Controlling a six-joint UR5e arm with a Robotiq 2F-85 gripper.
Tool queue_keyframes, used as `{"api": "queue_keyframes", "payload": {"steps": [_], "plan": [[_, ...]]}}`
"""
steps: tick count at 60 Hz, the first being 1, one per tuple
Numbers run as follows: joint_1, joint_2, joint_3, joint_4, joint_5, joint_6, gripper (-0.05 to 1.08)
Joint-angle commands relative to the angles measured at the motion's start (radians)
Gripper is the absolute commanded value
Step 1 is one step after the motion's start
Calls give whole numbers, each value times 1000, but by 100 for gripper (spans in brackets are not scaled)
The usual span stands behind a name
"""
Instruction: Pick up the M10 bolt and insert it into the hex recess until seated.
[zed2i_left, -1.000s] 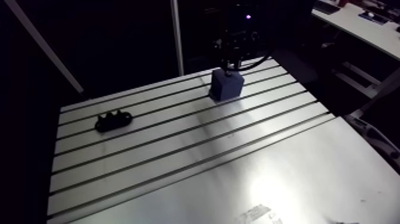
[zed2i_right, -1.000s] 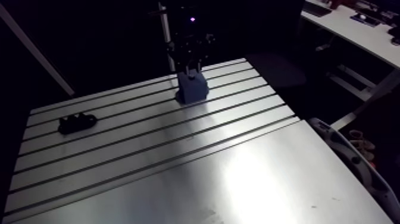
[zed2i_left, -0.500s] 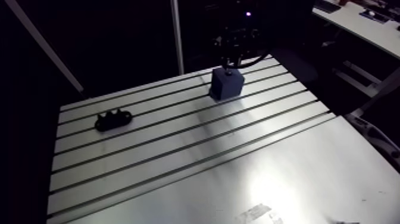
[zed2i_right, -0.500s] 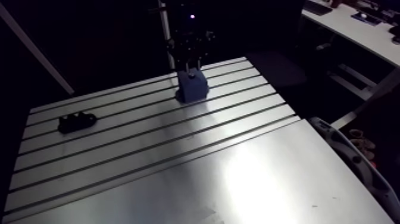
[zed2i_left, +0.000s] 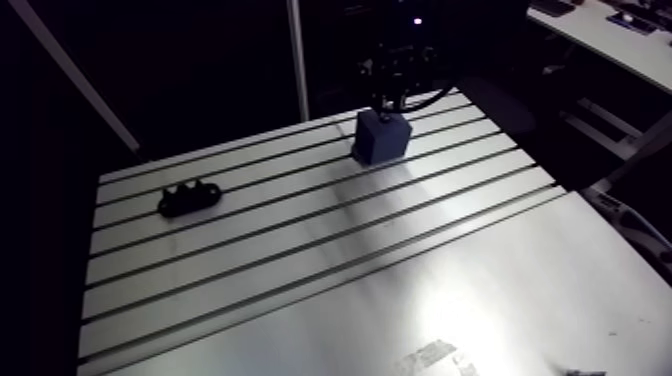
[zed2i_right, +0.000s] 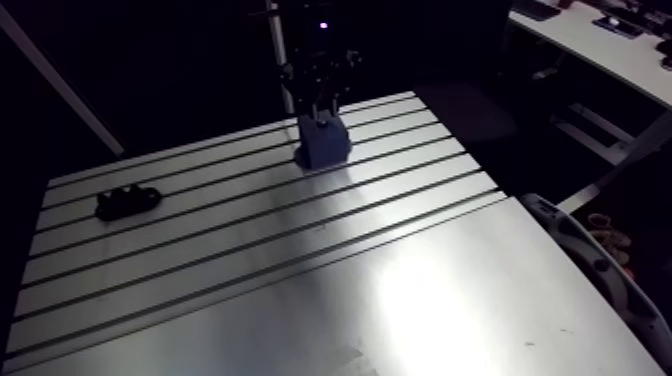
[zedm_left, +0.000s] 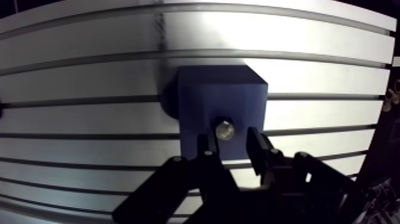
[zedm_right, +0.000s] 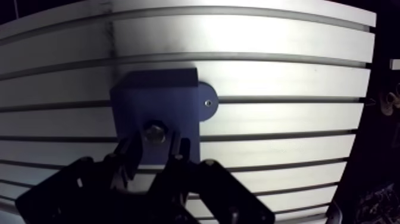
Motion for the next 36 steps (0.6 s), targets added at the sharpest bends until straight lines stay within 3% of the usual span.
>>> {"api": "queue_keyframes", "payload": {"steps": [1,36], "plan": [[1,3,-1,-1,-2,0,60],[3,14,-7,1,-3,0,60]]}}
